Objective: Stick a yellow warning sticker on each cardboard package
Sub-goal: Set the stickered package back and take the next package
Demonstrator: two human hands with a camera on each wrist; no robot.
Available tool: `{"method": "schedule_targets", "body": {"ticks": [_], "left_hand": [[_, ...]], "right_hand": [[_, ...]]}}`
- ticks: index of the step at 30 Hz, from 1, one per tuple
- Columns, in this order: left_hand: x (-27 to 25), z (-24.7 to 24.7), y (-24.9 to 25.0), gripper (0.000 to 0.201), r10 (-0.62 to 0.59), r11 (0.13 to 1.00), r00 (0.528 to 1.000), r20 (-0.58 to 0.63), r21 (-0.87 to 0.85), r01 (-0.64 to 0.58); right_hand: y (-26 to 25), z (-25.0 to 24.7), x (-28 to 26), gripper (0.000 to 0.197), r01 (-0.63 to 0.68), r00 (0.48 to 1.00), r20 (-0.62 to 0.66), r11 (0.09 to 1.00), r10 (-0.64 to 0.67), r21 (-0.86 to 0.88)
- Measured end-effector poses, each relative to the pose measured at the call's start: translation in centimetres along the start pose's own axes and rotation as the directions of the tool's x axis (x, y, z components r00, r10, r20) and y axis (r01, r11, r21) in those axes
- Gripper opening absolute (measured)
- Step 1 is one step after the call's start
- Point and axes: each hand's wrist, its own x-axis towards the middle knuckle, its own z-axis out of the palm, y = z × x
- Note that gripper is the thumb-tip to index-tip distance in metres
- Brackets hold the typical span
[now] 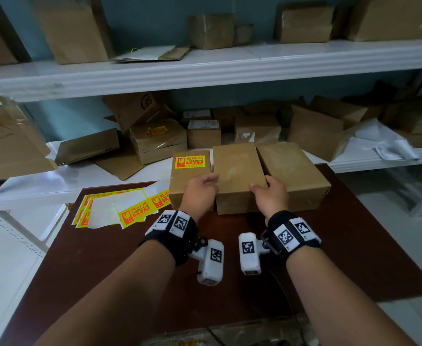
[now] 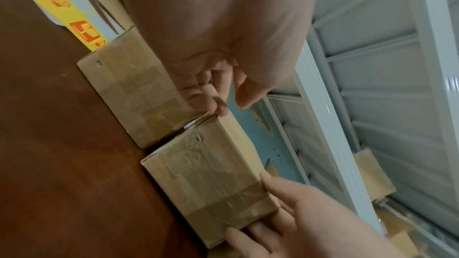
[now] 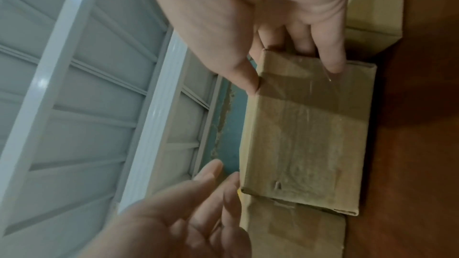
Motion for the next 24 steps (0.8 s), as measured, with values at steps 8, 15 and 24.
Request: {"method": "schedule_targets", "body": {"ticks": [8, 15, 24], "left_hand": [[-1.7, -2.7, 2.9, 0.033, 0.086, 0.992, 0.993, -0.084, -0.088, -0.094], [-4.7, -7.2, 5.9, 0.027, 0.091, 0.965, 0.979, -0.184, -0.225, -0.132], [-11.3, -11.9, 3.5, 0.020, 0.067, 0.963, 0.997, -0.034, -0.261, -0.074]], "right_hand": [[-3.0, -2.5, -2.3, 0.043, 0.034, 0.999, 0.006, 0.987, -0.035, 0.155], [-7.5, -4.5, -6.4, 0.039, 0.067, 0.994, 0.069, 0.980, -0.081, 0.187], [-6.5, -3.3, -14.6, 0.051, 0.062, 0.966, 0.237, 0.986, -0.099, 0.158]]}}
